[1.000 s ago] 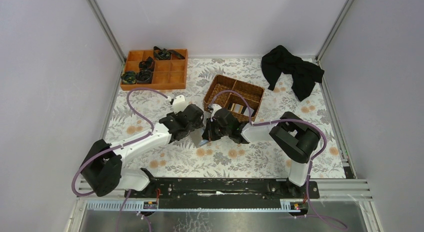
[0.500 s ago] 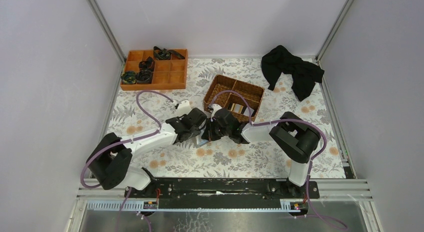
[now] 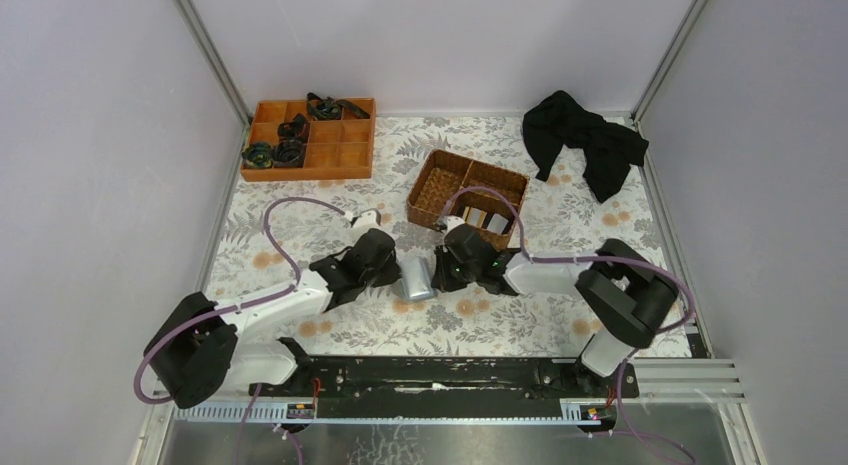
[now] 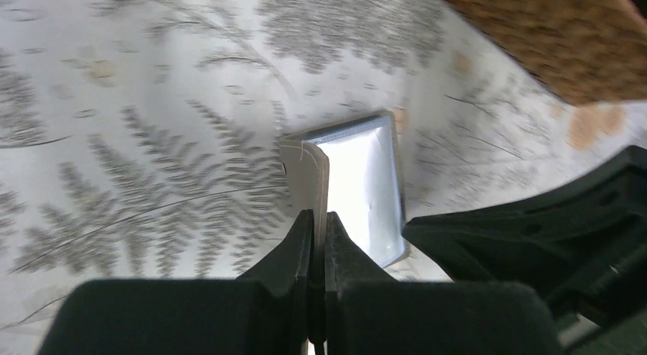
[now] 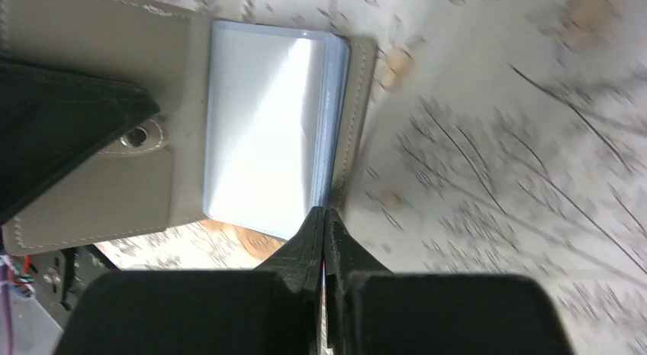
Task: Take the credit cards out of the card holder
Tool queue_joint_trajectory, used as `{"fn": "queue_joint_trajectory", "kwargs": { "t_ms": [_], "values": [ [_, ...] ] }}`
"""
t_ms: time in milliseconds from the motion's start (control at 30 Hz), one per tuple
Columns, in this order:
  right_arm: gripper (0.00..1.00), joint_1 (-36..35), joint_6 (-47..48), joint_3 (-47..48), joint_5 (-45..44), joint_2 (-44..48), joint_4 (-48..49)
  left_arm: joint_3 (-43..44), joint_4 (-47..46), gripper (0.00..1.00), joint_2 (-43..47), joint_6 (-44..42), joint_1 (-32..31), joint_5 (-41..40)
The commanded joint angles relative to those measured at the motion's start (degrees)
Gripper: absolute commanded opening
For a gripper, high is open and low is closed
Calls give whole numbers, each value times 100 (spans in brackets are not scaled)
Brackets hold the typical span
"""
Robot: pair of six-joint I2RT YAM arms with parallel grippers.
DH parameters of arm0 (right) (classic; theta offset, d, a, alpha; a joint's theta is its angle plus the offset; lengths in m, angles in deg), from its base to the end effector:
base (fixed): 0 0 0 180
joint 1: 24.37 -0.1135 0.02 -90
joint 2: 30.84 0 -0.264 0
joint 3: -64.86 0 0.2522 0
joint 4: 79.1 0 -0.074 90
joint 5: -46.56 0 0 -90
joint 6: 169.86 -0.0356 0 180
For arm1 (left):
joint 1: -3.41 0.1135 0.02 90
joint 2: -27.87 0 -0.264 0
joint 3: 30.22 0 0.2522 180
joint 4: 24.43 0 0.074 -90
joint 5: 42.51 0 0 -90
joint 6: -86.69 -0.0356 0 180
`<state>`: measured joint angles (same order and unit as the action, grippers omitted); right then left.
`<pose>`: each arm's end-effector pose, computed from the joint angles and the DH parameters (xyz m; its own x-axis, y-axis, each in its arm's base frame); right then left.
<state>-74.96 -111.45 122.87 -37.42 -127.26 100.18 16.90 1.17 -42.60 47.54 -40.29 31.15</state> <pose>0.2079 0.2589 0.1501 -0.7708 -0.1175 -0.6261 -0.4886 0.7397 0.4627 0.1763 -0.1546 0.1808 -0.7548 -0.3081 -0.5792 -0.0886 0.9226 -0.3753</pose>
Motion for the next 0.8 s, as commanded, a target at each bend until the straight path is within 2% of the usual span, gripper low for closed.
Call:
{"fn": "queue_joint_trajectory", "kwargs": {
  "t_ms": [0, 167, 333, 500, 767],
  "values": [
    [0, 76, 267, -93, -667, 769, -1147, -116, -1560, 0, -75, -464, -134, 1208],
    [0, 78, 308, -48, -959, 1519, -1580, -245, -2491, 0, -478, -566, -224, 1645],
    [0, 78, 282, -96, -923, 1419, -1612, -121, -3095, 0, -1226, -398, -227, 2008],
    [0, 84, 52, -393, -748, 1160, -1107, -143, -3107, 0, -1571, -365, -226, 1967],
    [0, 91, -358, -804, -343, 378, -279, -212, -2486, 0, -1400, -562, -219, 1563]
  ]
}}
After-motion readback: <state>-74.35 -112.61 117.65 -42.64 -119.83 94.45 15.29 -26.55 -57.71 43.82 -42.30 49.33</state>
